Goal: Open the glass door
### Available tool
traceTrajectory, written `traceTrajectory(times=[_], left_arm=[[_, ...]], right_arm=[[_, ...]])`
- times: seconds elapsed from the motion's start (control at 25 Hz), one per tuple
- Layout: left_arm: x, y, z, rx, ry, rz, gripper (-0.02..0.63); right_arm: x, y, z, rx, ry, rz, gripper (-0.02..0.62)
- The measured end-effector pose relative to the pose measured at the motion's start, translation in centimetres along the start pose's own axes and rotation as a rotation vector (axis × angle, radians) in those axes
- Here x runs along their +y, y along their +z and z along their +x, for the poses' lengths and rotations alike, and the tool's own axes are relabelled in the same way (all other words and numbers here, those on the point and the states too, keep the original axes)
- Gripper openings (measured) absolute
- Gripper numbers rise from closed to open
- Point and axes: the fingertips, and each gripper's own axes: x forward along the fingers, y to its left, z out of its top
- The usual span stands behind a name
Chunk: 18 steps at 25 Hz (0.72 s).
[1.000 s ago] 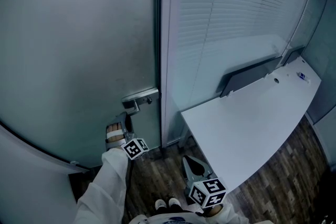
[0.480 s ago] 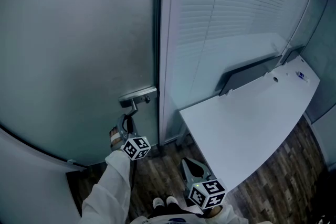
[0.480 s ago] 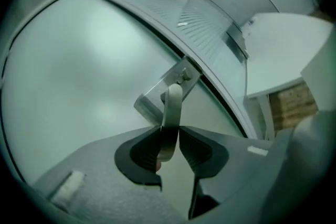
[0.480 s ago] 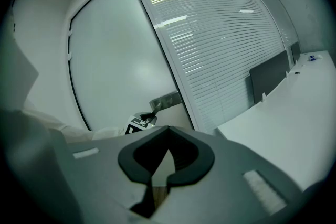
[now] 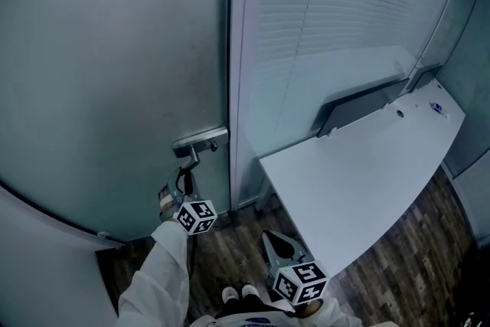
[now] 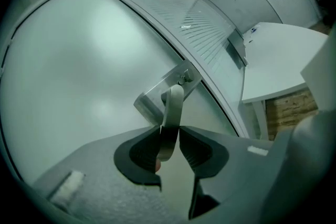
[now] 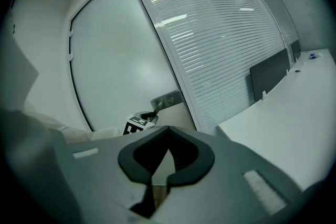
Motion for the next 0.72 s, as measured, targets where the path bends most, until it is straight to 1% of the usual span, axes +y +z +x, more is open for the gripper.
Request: traceTrajectory(times=[0.2, 0.44, 0.6, 0.72], left_arm=[[-0.5, -0.3, -1.1, 0.006, -0.014, 0.007, 0.104], [-0.8, 0.0, -2.2, 0.033, -0.032, 0.109, 0.104], [-0.3, 0.3, -3.2, 0.036, -0.011, 0.119, 0.104], [-0.2, 0.3, -3.5, 0.036, -0.017, 0.133, 0.104]], right_arm=[[-0.2, -0.6, -1.0, 0.000, -0.003, 0.007, 0.003], [0.0, -0.5, -2.1, -0.010, 0.008, 0.011, 0.003], [0.2, -1.1, -2.9, -0.004, 0.014, 0.018, 0.003], [0.3, -1.2, -3.0, -0.006, 0.019, 0.016, 0.003]])
